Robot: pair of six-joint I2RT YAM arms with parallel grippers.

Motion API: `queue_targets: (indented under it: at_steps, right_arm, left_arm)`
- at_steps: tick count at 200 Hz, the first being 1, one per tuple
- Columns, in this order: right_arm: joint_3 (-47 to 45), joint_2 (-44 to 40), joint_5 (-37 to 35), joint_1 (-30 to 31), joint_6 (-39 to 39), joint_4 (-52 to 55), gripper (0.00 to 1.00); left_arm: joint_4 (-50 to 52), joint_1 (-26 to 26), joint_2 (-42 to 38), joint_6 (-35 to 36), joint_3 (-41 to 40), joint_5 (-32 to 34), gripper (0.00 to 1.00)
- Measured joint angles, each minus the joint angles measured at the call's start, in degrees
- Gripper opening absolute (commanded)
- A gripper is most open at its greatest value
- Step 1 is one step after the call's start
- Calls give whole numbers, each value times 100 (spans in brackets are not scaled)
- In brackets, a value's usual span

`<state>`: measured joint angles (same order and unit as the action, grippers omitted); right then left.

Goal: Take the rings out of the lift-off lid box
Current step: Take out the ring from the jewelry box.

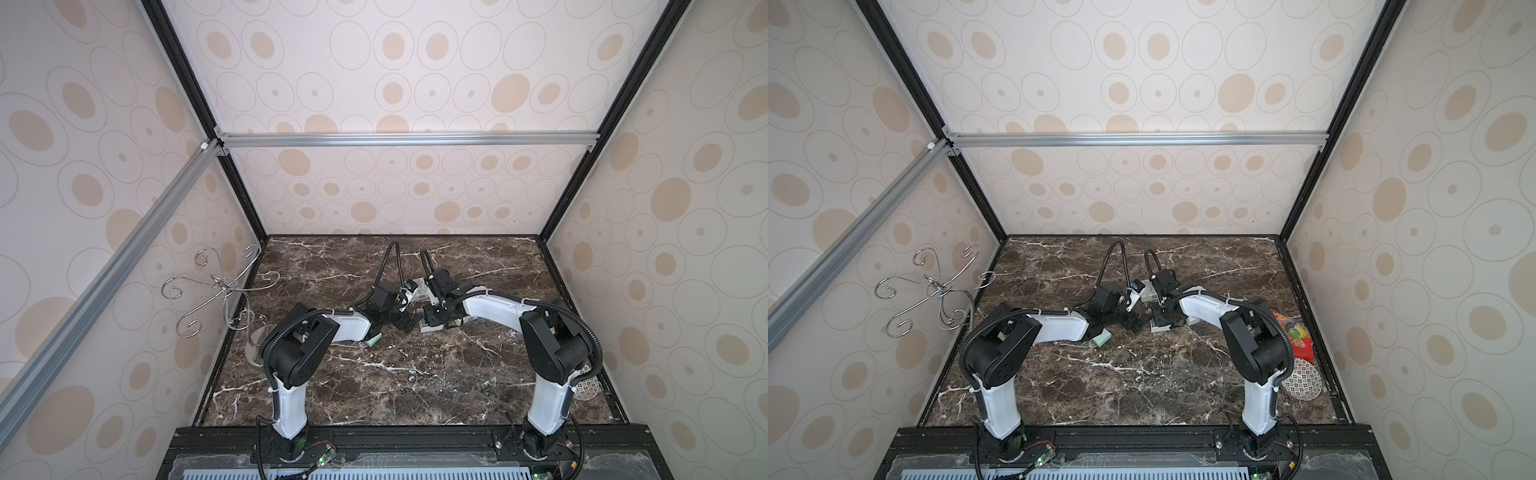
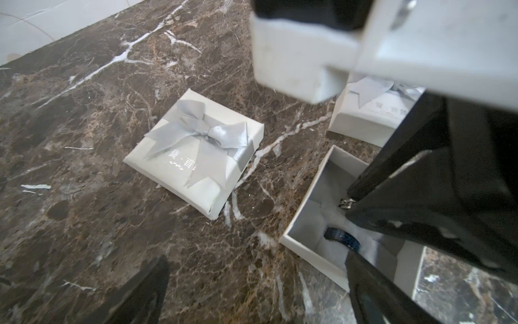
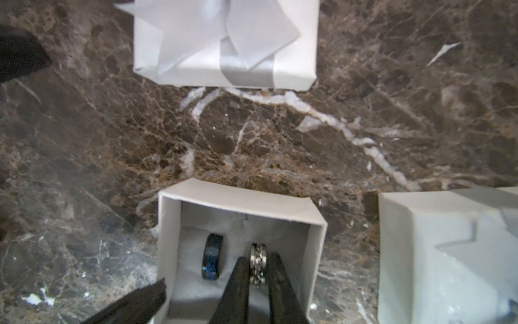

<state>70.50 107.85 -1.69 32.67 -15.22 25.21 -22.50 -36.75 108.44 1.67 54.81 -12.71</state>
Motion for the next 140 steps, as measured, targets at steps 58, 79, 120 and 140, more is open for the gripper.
queue_targets:
  at_steps: [58, 79, 120, 140]
  right_arm:
    - [-2, 0, 26, -22, 2, -74, 5]
    - [-7, 0, 33, -26, 4, -96, 2]
    - [-116, -59, 85, -48, 7, -223, 0]
    - [-219, -155, 131, -59, 4, -304, 0]
  left_arm:
    - [42, 0, 0, 0, 22, 37, 98]
    - [79, 0, 2, 0, 46, 44, 98]
    - [98, -2, 17, 2, 81, 48, 98]
    - [111, 0, 17, 2, 85, 59, 98]
